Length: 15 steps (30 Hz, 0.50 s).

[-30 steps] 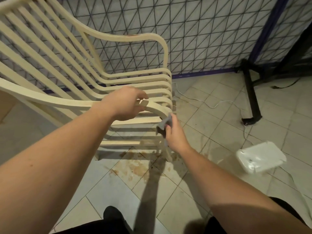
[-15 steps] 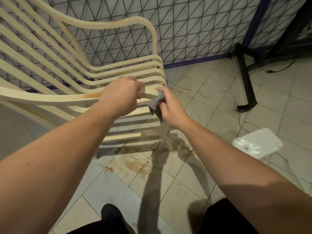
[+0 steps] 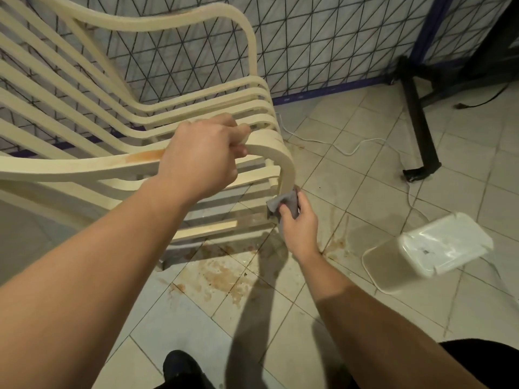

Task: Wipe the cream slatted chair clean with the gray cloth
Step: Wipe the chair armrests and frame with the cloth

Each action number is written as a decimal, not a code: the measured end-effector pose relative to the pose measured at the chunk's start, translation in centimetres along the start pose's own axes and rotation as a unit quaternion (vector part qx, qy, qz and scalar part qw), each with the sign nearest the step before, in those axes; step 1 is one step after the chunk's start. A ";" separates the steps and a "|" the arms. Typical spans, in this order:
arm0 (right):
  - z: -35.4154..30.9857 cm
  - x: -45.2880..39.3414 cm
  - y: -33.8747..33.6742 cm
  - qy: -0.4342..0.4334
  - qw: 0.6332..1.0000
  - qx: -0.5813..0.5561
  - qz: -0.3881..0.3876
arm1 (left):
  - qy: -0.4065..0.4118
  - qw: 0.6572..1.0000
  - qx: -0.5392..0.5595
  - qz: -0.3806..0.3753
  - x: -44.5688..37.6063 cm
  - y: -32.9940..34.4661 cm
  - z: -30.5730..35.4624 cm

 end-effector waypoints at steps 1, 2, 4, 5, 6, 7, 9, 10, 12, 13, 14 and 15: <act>0.7 0.3 0.7 0.012 0.999 -0.018 0.028 | 0.000 1.000 0.003 0.004 0.0 0.2 -0.1; 1.3 0.5 1.4 0.027 0.997 -0.031 0.061 | 0.000 1.000 0.006 0.008 0.0 0.4 -0.2; 2.8 0.8 2.3 0.074 0.990 -0.051 0.113 | 0.002 1.000 0.012 0.017 0.1 0.5 -0.4; 3.3 0.7 2.5 0.103 0.986 -0.052 0.122 | 0.002 1.000 0.015 0.018 0.1 0.6 -0.4; 3.8 0.5 2.6 0.122 0.985 -0.044 0.117 | 0.001 1.000 0.015 0.016 0.0 0.6 -0.5; 4.1 0.2 2.7 0.132 0.985 -0.032 0.110 | 0.000 1.000 0.016 0.014 0.0 0.6 -0.5; 4.0 -0.3 2.6 0.127 0.985 -0.014 0.112 | -0.003 1.000 0.022 0.011 -0.1 0.5 -0.5; 3.6 -0.3 2.5 0.109 0.986 -0.016 0.121 | -0.005 1.000 0.024 0.011 -0.1 0.5 -0.5; 2.1 -0.3 2.3 0.062 0.987 -0.018 0.148 | -0.009 1.000 0.024 0.013 -0.1 0.6 -0.5; 1.2 -0.3 2.0 0.039 0.987 -0.023 0.154 | -0.011 1.000 0.024 0.015 0.0 0.6 -0.6; 0.4 -0.5 1.7 0.017 0.987 -0.042 0.157 | -0.014 0.999 0.025 0.017 0.0 0.6 -0.5; -0.5 -0.6 1.4 -0.005 0.985 -0.066 0.159 | -0.017 0.999 0.026 0.018 0.0 0.6 -0.5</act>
Point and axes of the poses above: each hand's wrist, its own x-axis away from the middle knuckle, its own y-axis out of the palm, z = x × y, the point moved 2 cm from there along -x, towards the middle knuckle, and after that the axes turned 8 degrees about y, right-handed, at the moved point
